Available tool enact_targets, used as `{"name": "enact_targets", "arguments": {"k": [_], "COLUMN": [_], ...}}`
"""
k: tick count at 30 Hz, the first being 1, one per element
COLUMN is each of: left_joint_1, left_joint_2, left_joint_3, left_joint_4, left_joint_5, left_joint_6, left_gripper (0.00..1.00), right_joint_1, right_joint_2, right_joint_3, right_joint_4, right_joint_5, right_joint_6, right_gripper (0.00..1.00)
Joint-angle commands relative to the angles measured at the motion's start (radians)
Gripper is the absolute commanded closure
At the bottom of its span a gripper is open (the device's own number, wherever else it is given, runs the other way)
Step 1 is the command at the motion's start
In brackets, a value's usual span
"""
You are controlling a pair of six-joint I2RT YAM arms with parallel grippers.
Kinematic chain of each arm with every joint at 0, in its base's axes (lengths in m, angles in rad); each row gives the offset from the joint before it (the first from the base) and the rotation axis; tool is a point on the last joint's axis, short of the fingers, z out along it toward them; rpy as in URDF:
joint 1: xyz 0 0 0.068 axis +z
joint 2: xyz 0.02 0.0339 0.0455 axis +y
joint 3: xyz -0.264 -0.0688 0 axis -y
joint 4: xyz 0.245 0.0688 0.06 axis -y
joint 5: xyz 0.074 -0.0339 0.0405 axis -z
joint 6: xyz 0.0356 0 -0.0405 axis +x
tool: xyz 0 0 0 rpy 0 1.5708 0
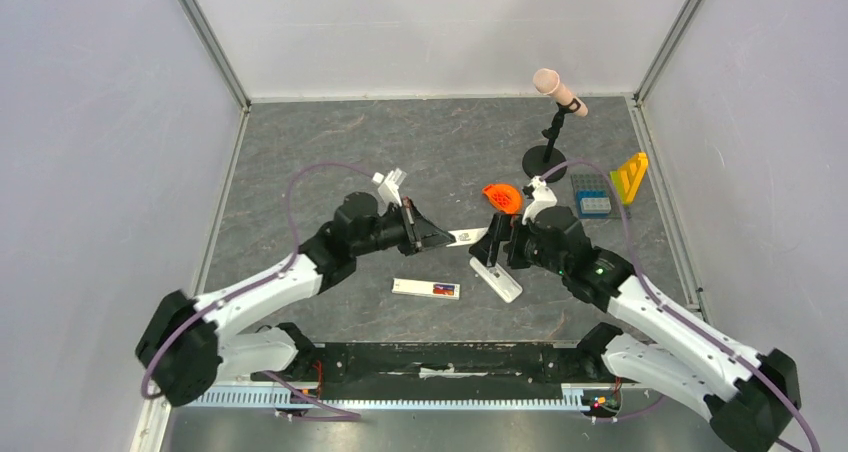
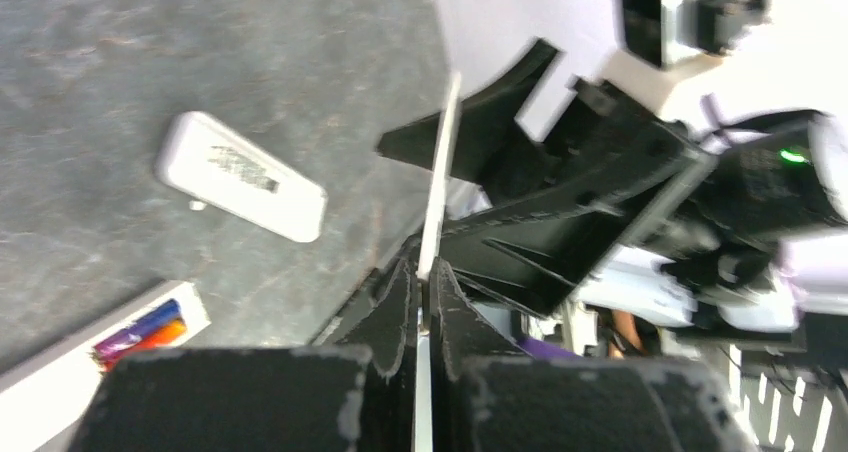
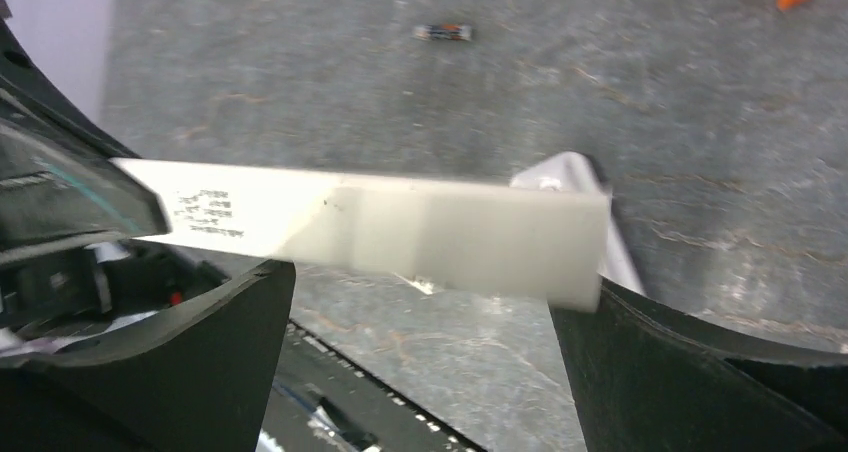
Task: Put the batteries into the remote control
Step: Pick up the battery cover at the center of the board, then load the battery cover into the remote control.
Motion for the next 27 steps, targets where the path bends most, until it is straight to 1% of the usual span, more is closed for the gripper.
{"name": "enact_targets", "arguments": {"k": [1, 4, 6, 11, 13, 18, 23, 27], "left_joint_1": [0.031, 0.064, 0.072, 0.076, 0.076, 0.076, 0.076, 0.076], "left_joint_2": [-0.195, -0.291, -0.350, -0.407, -0.419, -0.450, -0.469, -0.485], "left_joint_3": [0.111, 0.147, 0.182, 0.296, 0.323, 0.340, 0.339, 0.336], "left_joint_4": [-0.252, -0.400, -0.470, -0.632, -0.643, -0.600, -0.595, -0.570], "left_joint_5": [0.140, 0.197, 0.224, 0.282, 0.307, 0.416, 0.422, 0.409], "left_joint_6": [0.119, 0.158, 0.183, 0.247, 0.252, 0.254, 0.243, 0.235], "left_gripper": [0.98, 0.98, 0.98, 0.98, 0.98, 0.98, 0.98, 0.98], "right_joint_1": [0.000, 0.000, 0.000, 0.000, 0.000, 0.000, 0.000, -0.001], "right_joint_2": [-0.104, -0.175, -0.214, -0.276, -0.303, -0.337, -0.320, -0.314], "right_joint_3": [0.064, 0.094, 0.124, 0.211, 0.220, 0.206, 0.188, 0.153], "right_joint_4": [0.027, 0.042, 0.049, 0.106, 0.152, 0.227, 0.298, 0.303], "right_joint_5": [-0.117, -0.168, -0.195, -0.304, -0.354, -0.404, -0.553, -0.602], "right_joint_6": [-0.010, -0.010, -0.012, -0.021, -0.024, -0.014, 0.051, 0.086], "right_gripper": [0.02, 0.02, 0.02, 0.02, 0.02, 0.02, 0.04, 0.03]}}
